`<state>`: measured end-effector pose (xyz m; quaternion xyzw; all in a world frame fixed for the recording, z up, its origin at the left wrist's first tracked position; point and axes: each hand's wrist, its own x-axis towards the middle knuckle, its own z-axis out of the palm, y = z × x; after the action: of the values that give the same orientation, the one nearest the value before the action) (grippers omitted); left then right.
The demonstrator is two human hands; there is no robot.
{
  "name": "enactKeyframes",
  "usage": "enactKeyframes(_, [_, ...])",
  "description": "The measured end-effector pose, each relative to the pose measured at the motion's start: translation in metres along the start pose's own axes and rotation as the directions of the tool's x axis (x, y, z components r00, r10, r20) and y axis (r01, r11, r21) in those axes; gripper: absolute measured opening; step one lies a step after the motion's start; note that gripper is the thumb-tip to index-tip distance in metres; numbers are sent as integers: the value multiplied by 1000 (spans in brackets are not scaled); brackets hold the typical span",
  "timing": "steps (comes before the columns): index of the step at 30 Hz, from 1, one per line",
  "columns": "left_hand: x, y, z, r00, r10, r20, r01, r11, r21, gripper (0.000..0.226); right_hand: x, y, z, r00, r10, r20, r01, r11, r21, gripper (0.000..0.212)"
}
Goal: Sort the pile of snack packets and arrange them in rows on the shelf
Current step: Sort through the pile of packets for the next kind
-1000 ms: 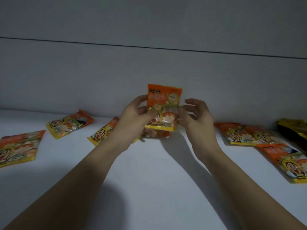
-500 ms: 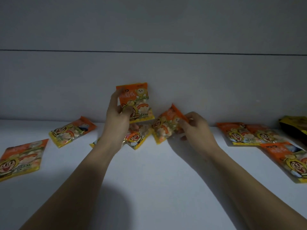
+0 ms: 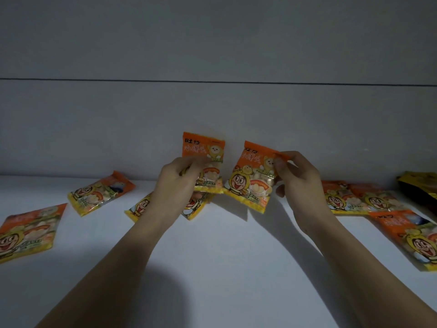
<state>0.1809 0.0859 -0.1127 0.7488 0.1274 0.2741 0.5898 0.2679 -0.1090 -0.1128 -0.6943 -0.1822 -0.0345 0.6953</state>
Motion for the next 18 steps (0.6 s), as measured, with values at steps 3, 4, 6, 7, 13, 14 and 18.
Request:
enactKeyframes(3, [0,0,2,999,49,3,-49,998,31,24,-1,-3,-1,1000,-24,-2,24,1000,16,12])
enactKeyframes(4, [-1,1,3,998,63,19,-64,997,46,24,-2,-5,0,1000,-26,-3,26,999,37,13])
enactKeyframes(6, [-5,2,6,991,55,124,-62,997,56,24,-4,-8,3,1000,-24,3,24,997,67,13])
enactKeyframes(7, [-7,2,8,978,41,205,-51,998,47,22,-6,-10,5,1000,-24,6,24,997,70,12])
enactKeyframes(13, [-1,4,1,995,32,90,-23,995,-98,7,0,-12,44,1000,0,31,0,1000,-6,11])
enactKeyframes(14, [3,4,-5,1000,-1,9,3,988,-155,9,7,-8,51,999,43,7,-43,998,-51,14])
enactKeyframes(18, [13,-5,-24,975,-43,-218,-5,976,-216,15,12,22,81,990,126,58,-78,852,-517,25])
